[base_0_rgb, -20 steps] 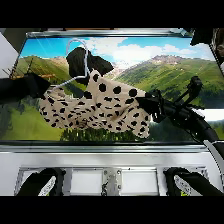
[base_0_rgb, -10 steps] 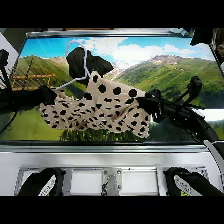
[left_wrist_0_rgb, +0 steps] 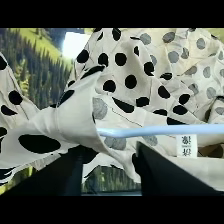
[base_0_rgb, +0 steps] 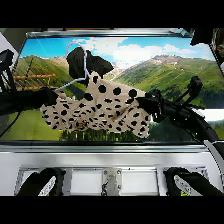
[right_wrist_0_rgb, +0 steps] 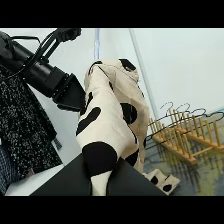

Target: Fold the clothes and pants, and hang the long-sleeved shirts on hangers.

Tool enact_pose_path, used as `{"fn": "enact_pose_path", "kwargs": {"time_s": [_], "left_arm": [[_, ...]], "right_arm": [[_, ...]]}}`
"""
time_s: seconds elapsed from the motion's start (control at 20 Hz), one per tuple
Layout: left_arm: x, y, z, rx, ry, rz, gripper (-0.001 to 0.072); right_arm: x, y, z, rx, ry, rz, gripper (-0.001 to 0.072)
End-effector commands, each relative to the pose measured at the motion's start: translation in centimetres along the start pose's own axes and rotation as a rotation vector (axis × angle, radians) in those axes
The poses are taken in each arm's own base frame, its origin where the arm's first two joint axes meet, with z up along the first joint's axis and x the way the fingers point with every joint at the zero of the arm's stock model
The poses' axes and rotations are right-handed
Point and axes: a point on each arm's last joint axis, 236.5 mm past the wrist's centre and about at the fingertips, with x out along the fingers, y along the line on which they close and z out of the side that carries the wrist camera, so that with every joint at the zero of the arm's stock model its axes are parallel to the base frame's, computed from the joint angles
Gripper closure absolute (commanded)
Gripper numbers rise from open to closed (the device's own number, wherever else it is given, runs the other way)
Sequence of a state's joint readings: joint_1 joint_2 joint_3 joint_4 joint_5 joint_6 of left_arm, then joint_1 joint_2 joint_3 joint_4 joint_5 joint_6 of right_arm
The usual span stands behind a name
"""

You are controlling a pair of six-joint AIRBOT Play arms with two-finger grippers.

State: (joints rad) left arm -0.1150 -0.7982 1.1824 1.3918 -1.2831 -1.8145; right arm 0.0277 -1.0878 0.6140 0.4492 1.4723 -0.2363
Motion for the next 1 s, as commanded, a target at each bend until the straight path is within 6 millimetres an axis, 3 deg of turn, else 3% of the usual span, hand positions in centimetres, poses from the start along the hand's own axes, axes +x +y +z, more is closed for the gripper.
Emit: {"fn": "enact_pose_path", "kwargs": {"time_s": [0.0, 0.05, 0.15, 0.35, 0.55, 0.7, 0.95], "left_arm": [[0.0, 0.0, -0.1, 0.005, 0.004, 0.003, 0.0433], [0.0, 0.0, -0.1, 0.005, 0.003, 0.003, 0.0572], [0.0, 0.0, -0.1, 0.006, 0.001, 0.003, 0.0696], [-0.5, -0.3, 0.7, 0.009, -0.028, -0.006, 0.0697], [-3.9, -2.0, 3.7, 0.028, -0.134, -0.041, 0.0697], [-6.3, -4.5, 5.2, 0.085, -0.194, -0.095, 0.0697], [-6.5, -9.4, 6.6, 0.196, -0.177, -0.176, 0.0696]], "right_arm": [[0.0, 0.1, 0.0, 0.004, 0.000, 0.002, 0.0700], [0.0, 0.1, 0.0, 0.009, 0.000, 0.002, 0.0700], [0.0, 0.1, 0.0, 0.008, 0.000, 0.002, 0.0700], [0.0, 0.1, 0.0, -0.005, -0.001, 0.005, 0.0701], [-0.2, 0.7, -0.5, 0.004, -0.012, 0.056, 0.0702], [-0.7, 0.0, -1.7, 0.025, -0.019, 0.058, 0.0701], [-0.4, -1.2, -2.6, 0.053, -0.059, 0.035, 0.0701]]}}
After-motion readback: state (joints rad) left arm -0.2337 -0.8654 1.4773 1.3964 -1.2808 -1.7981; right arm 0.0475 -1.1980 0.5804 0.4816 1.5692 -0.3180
